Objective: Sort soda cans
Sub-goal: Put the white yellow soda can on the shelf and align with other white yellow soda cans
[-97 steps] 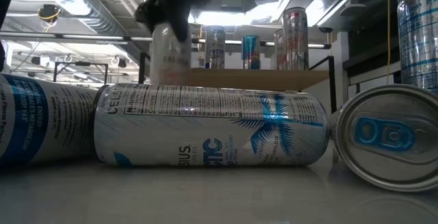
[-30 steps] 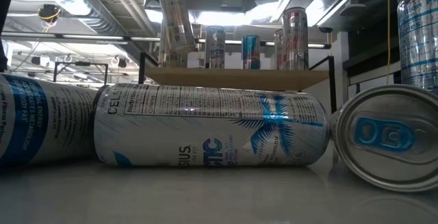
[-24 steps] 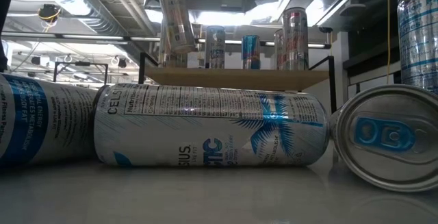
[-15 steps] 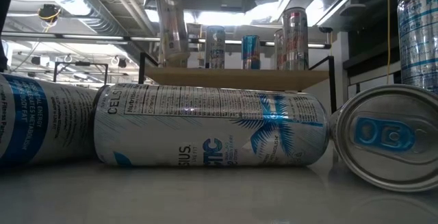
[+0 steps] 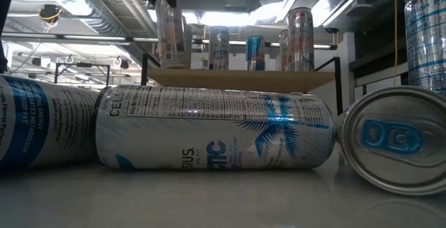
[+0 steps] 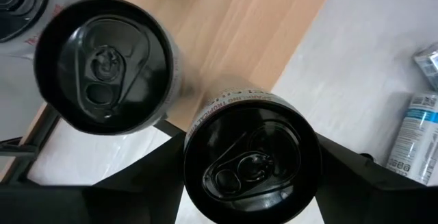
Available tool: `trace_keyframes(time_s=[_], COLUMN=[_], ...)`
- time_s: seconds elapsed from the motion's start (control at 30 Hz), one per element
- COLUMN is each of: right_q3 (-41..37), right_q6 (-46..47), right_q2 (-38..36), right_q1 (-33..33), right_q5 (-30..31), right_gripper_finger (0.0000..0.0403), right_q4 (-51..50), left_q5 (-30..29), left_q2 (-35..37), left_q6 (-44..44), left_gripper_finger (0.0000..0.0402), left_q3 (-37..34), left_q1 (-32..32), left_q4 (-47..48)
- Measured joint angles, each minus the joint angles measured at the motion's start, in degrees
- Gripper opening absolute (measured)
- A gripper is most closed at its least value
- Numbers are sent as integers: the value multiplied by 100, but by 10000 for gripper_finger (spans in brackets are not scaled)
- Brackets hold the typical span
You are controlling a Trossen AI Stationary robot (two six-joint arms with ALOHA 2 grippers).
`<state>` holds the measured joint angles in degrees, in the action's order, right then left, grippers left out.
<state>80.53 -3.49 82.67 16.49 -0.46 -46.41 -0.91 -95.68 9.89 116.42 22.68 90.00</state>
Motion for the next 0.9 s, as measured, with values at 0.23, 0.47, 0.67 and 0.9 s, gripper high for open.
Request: trace_keyframes(time_s=[0.23,0.47,0.67,0.9], right_q3=[0,0,0,0], right_q6=[2,2,0,0], right_q2=[0,0,0,0], right_q1=[0,0,2,0], right_q5=[1,0,1,1], right_gripper_finger=[344,344,344,344], right_q4=[2,2,2,2], left_q5=[42,42,153,151], left_q2=[0,-2,-2,-4], left_q6=[0,-46,-182,-855], left_gripper_finger=[246,246,246,246], left_q3=[-1,-2,-2,-2], left_q1=[-2,-2,-2,-2], left_q4=[-1,-1,0,0])
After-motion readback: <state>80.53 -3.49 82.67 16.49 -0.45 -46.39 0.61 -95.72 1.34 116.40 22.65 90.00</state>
